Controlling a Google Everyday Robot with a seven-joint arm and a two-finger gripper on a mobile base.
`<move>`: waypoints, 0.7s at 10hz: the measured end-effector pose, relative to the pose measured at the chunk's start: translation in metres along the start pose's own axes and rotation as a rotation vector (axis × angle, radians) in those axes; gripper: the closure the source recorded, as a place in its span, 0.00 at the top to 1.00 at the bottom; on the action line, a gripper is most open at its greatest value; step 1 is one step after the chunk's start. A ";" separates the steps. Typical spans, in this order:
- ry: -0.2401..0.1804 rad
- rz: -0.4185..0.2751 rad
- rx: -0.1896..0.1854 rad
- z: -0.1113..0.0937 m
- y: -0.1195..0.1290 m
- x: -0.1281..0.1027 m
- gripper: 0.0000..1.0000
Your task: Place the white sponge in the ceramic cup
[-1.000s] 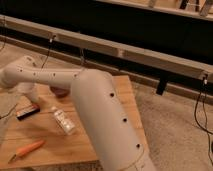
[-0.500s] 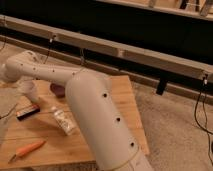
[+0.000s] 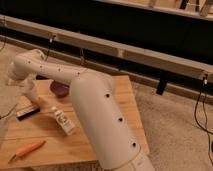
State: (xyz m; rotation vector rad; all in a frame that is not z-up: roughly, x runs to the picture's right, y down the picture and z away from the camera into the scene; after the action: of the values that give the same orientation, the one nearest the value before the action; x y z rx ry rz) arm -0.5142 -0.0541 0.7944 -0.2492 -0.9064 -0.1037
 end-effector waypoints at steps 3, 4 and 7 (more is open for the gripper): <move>-0.021 0.023 -0.014 0.004 0.005 0.007 0.00; -0.024 0.025 -0.024 0.006 0.008 0.009 0.00; -0.022 0.027 -0.049 0.013 0.014 0.013 0.02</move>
State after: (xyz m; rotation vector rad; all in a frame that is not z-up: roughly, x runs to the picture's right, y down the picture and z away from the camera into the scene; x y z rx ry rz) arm -0.5138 -0.0365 0.8099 -0.3090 -0.9233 -0.0984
